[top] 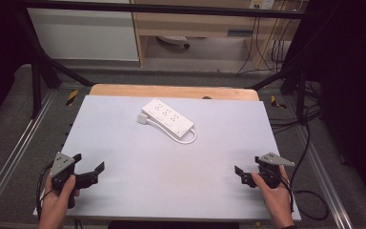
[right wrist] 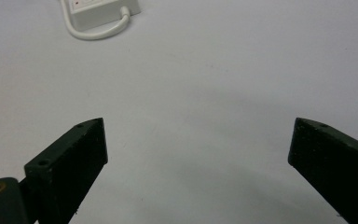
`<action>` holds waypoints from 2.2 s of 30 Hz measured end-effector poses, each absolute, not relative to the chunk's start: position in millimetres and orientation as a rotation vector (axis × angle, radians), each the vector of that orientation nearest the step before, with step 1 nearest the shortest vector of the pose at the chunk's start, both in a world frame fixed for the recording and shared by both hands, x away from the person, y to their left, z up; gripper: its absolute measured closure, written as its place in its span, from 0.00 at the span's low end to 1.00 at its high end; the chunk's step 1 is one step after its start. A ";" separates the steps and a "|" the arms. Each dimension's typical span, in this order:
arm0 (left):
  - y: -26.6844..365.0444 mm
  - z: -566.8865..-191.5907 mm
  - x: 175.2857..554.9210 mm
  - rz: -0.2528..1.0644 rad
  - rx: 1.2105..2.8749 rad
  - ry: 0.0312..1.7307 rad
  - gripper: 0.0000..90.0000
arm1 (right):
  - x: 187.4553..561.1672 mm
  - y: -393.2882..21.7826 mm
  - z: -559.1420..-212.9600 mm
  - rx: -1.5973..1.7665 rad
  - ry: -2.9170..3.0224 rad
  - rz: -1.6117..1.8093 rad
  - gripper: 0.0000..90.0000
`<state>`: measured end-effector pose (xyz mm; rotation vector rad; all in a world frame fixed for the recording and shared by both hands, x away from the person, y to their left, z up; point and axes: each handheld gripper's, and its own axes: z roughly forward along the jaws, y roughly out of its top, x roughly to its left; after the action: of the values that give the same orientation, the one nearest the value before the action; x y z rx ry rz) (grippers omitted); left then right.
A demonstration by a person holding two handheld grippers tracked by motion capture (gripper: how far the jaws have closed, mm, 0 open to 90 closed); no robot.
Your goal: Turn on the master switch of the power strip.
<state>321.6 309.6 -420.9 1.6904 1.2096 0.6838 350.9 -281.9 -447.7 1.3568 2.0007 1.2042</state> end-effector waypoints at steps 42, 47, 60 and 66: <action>303.3 -420.3 323.0 0.647 1.720 1.166 0.07 | 391.4 -223.8 -401.0 1.220 1.948 1.341 0.04; 304.8 -420.7 323.5 0.646 1.718 1.171 0.07 | 401.0 -221.8 -398.6 1.244 1.951 1.340 0.03; 304.9 -421.4 323.4 0.645 1.720 1.181 0.07 | 419.5 -210.3 -388.1 1.246 1.957 1.335 0.05; 305.5 -421.7 323.6 0.643 1.717 1.186 0.07 | 431.0 -200.3 -379.5 1.215 1.949 1.332 0.06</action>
<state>323.6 305.5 -421.7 1.7173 1.1860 0.6433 431.0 -200.3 -379.5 1.2147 1.9492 1.3319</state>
